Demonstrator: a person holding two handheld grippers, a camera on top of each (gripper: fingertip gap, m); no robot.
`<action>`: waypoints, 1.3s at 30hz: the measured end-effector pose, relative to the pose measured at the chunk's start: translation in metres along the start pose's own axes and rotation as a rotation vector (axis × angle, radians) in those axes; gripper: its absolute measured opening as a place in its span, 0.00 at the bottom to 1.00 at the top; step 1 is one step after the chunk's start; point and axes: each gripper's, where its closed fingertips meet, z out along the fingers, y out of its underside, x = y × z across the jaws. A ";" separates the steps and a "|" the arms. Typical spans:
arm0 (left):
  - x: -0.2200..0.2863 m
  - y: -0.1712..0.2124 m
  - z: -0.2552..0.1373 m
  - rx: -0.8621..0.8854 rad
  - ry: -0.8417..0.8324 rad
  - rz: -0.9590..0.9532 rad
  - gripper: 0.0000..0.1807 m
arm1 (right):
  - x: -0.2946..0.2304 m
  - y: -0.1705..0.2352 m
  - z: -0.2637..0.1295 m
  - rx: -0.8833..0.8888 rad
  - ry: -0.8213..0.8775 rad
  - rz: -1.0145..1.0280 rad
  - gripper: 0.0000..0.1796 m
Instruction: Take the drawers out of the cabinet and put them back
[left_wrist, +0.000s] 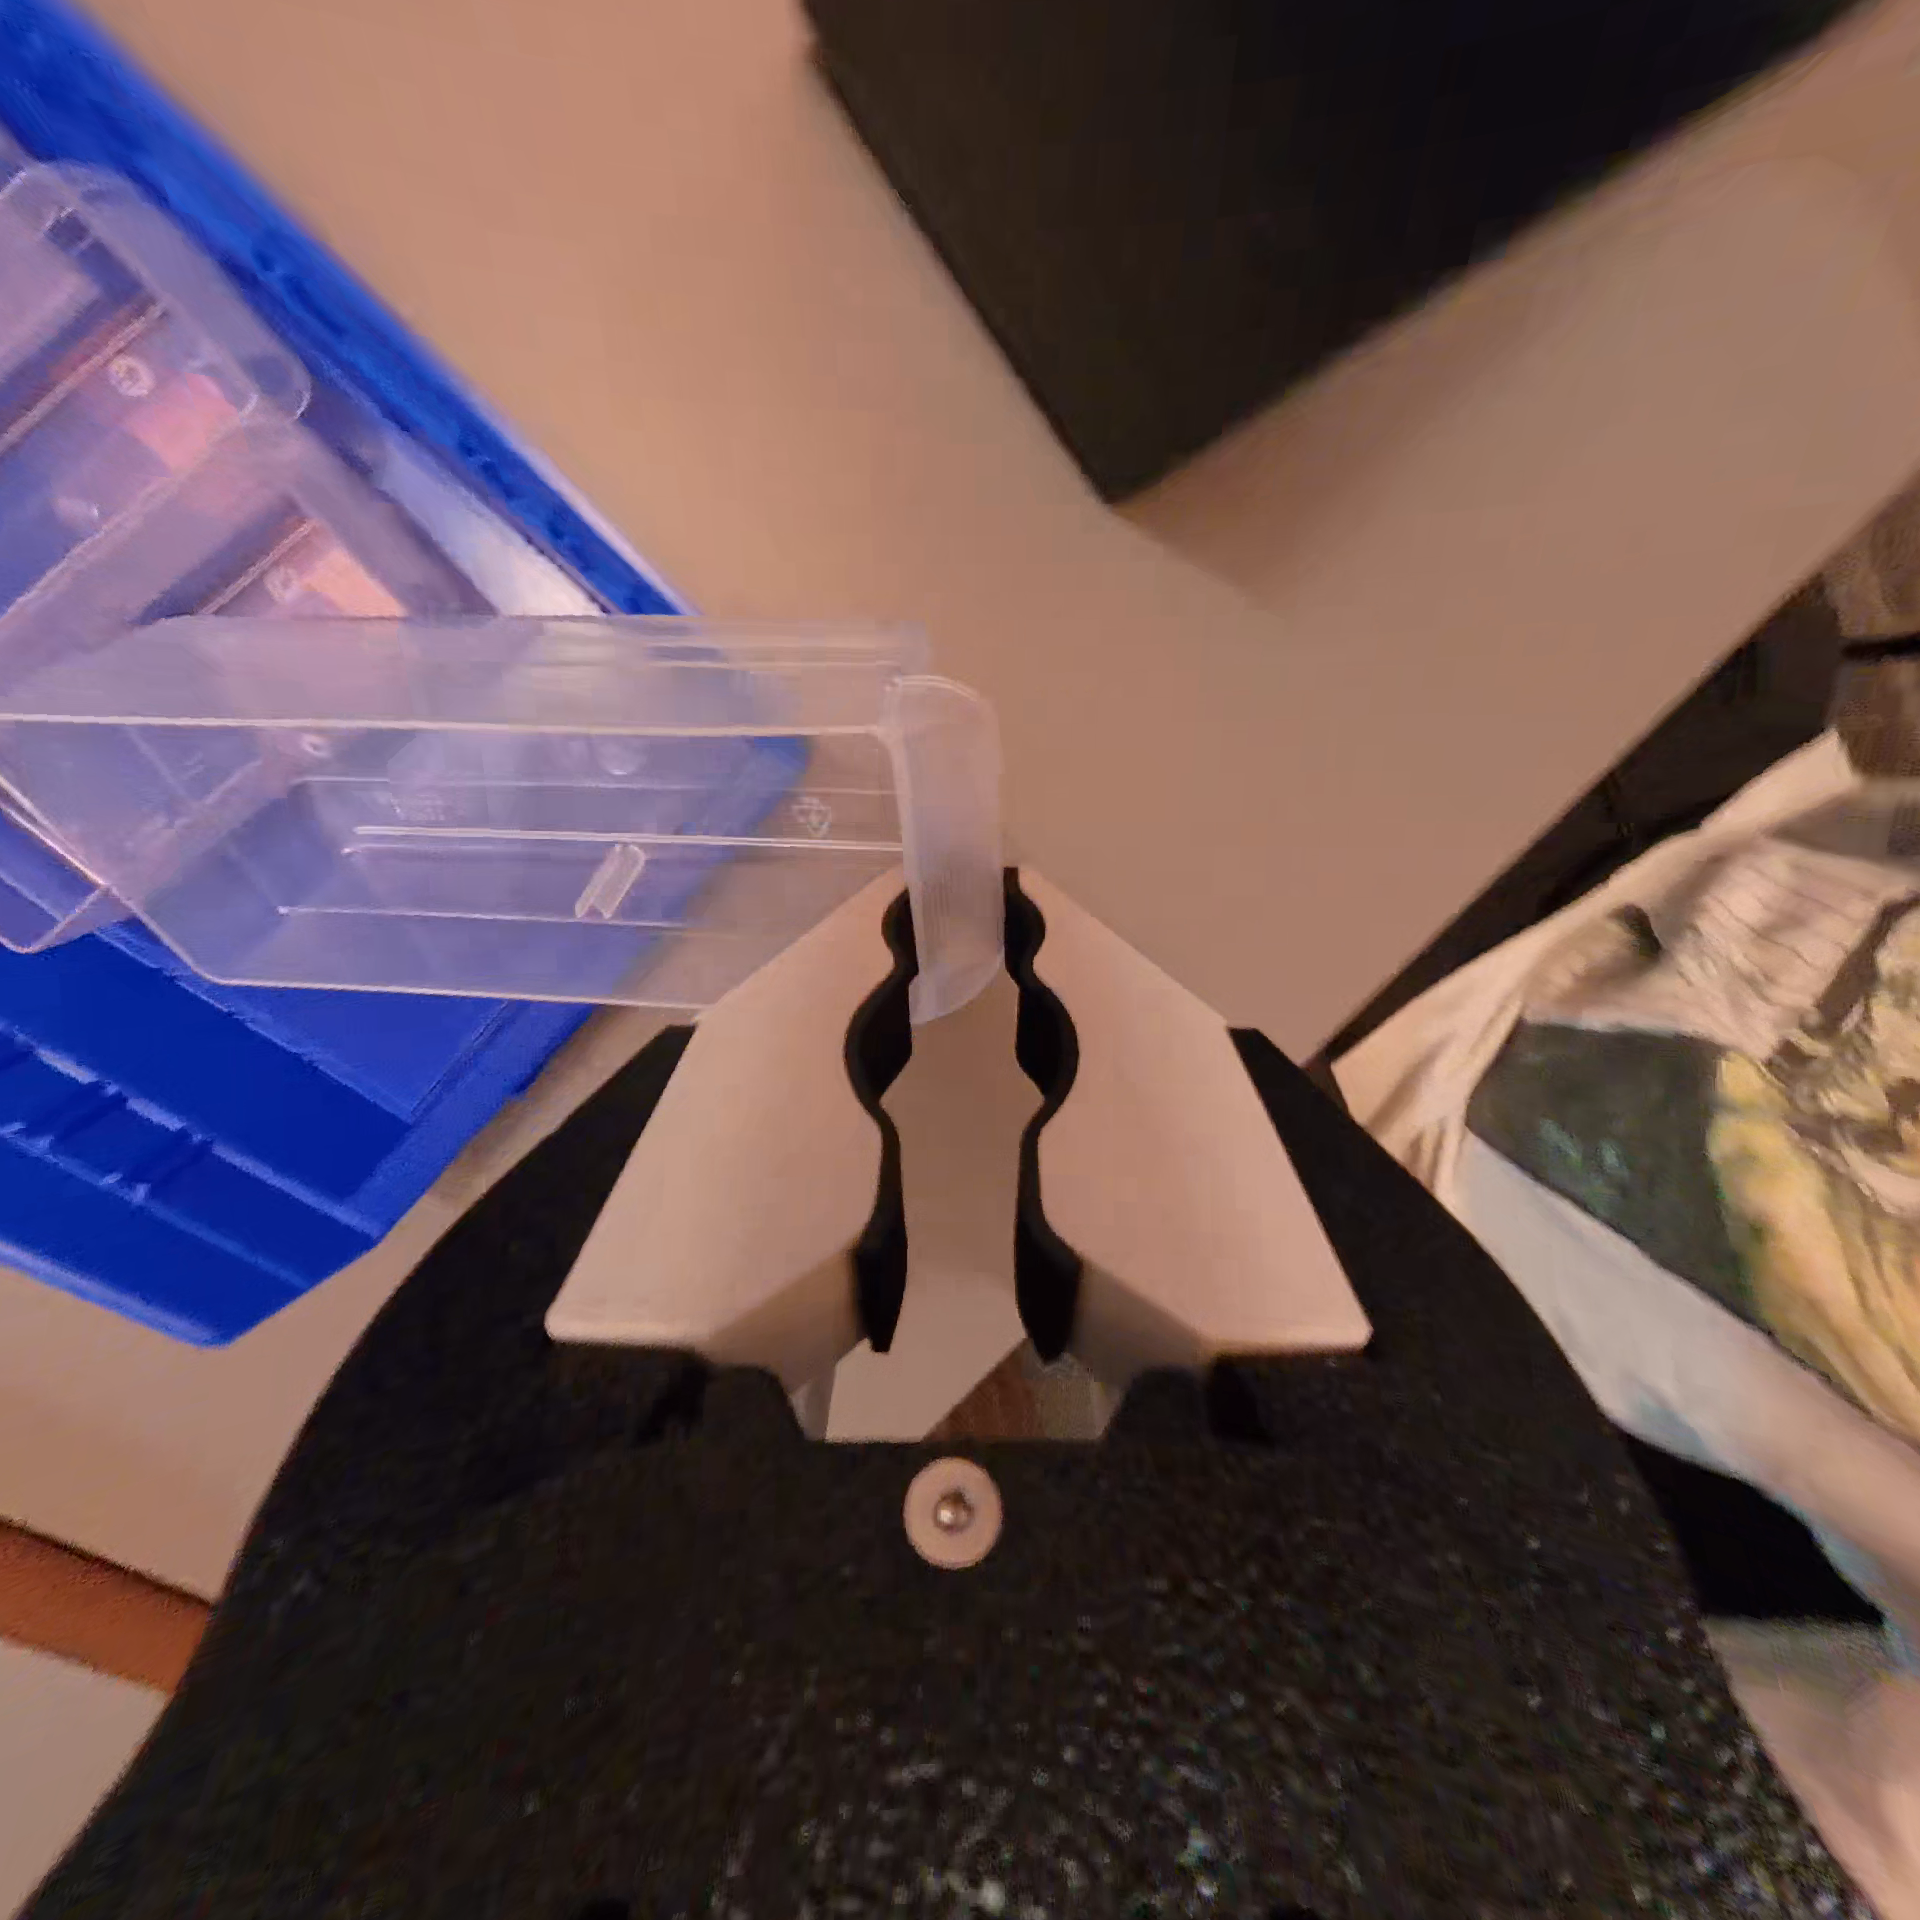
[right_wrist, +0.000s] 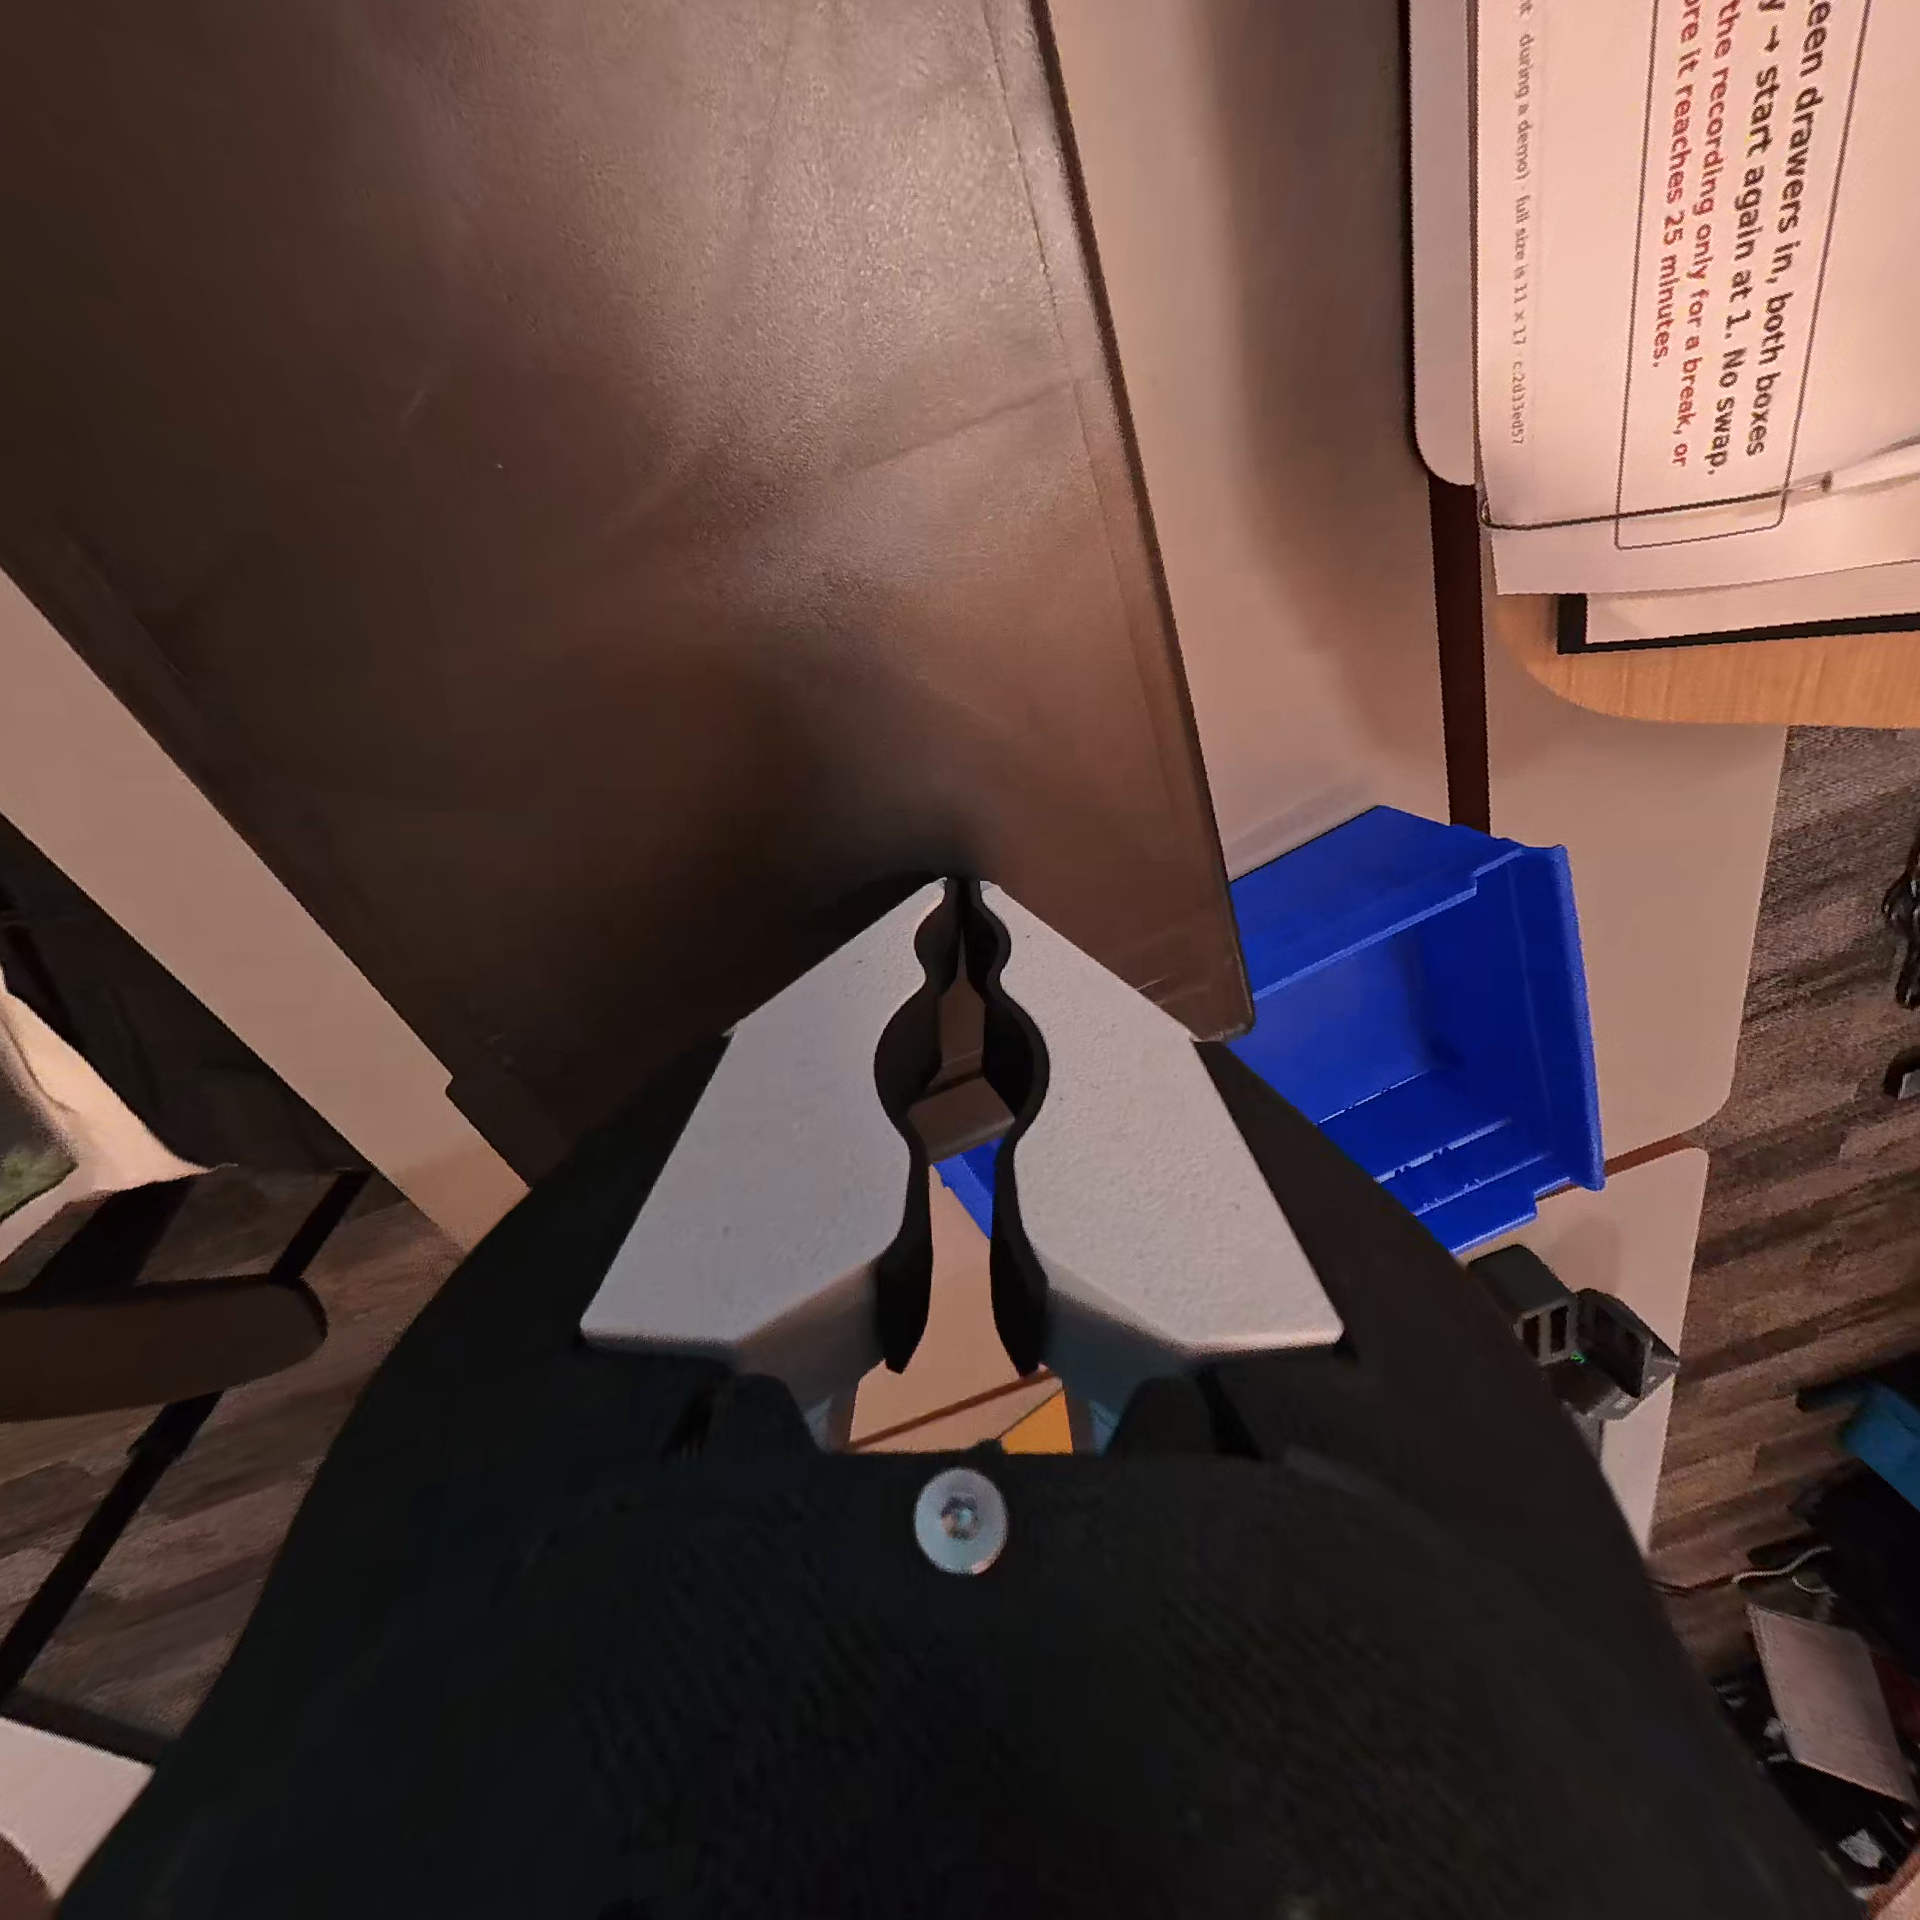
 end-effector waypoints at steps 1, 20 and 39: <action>0.013 0.002 -0.011 -0.008 -0.002 0.046 0.06 | 0.000 0.000 0.000 -0.003 0.000 -0.006 0.00; 0.240 0.067 0.020 -0.531 0.326 0.735 0.06 | 0.000 0.000 0.001 -0.076 -0.023 -0.066 0.00; 0.201 -0.002 0.059 -0.652 0.221 0.708 0.06 | -0.001 0.000 0.001 -0.076 -0.030 -0.064 0.00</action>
